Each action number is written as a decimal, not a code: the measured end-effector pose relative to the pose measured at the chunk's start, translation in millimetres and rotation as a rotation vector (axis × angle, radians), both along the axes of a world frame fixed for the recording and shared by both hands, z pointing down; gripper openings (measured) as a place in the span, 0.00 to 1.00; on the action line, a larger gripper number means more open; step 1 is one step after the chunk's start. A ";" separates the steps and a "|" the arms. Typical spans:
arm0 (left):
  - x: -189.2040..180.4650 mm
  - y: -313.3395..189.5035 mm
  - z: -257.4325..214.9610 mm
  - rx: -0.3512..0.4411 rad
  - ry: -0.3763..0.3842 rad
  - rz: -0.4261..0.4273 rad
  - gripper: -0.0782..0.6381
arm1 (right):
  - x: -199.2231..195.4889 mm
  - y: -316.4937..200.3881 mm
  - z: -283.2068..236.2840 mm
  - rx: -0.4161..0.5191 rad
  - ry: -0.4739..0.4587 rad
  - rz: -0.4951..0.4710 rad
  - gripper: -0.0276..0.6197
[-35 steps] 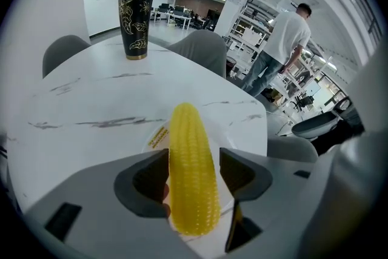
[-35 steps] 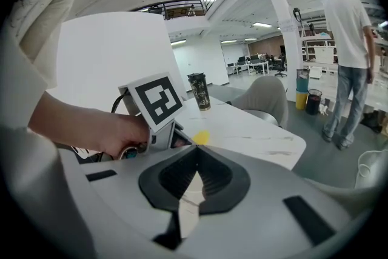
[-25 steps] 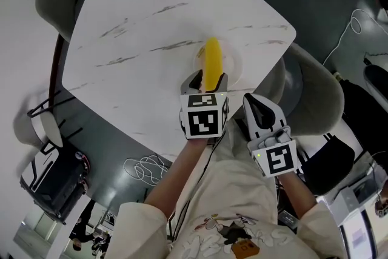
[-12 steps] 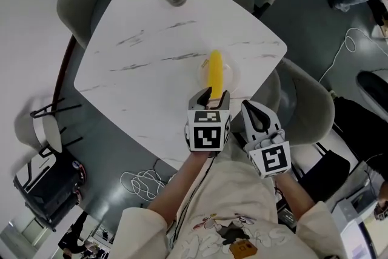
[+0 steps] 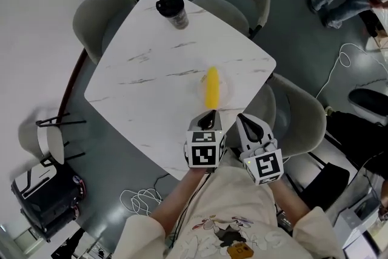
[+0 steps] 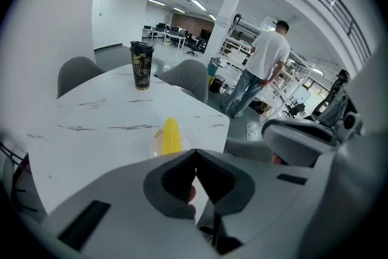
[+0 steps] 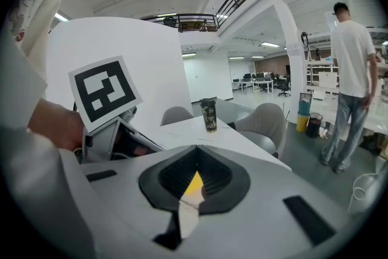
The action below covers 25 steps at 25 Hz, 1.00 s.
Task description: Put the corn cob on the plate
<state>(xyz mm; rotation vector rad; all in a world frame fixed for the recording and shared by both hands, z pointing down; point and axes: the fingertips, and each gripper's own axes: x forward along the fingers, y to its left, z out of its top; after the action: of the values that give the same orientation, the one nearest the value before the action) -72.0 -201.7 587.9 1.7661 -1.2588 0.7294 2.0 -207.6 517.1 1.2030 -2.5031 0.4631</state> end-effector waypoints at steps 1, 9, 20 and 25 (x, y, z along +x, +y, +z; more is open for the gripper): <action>0.3 2.5 -4.9 0.014 -0.008 0.001 0.12 | 0.1 1.8 -3.8 0.004 -0.003 -0.002 0.05; 9.1 28.3 -44.1 0.106 -0.029 0.010 0.12 | 11.0 21.6 -34.1 0.030 -0.025 -0.007 0.05; 13.9 64.9 -96.5 0.242 -0.019 -0.016 0.12 | 27.7 54.6 -65.9 0.043 -0.048 -0.008 0.05; 16.7 81.2 -120.8 0.300 0.004 -0.009 0.12 | 32.4 69.6 -86.7 0.071 -0.046 -0.007 0.05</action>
<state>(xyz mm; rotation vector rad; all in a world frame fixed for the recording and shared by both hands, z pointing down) -55.4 -120.5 467.1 1.9974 -1.4311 0.5525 34.4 -138.0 430.4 1.2231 -2.5819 0.4079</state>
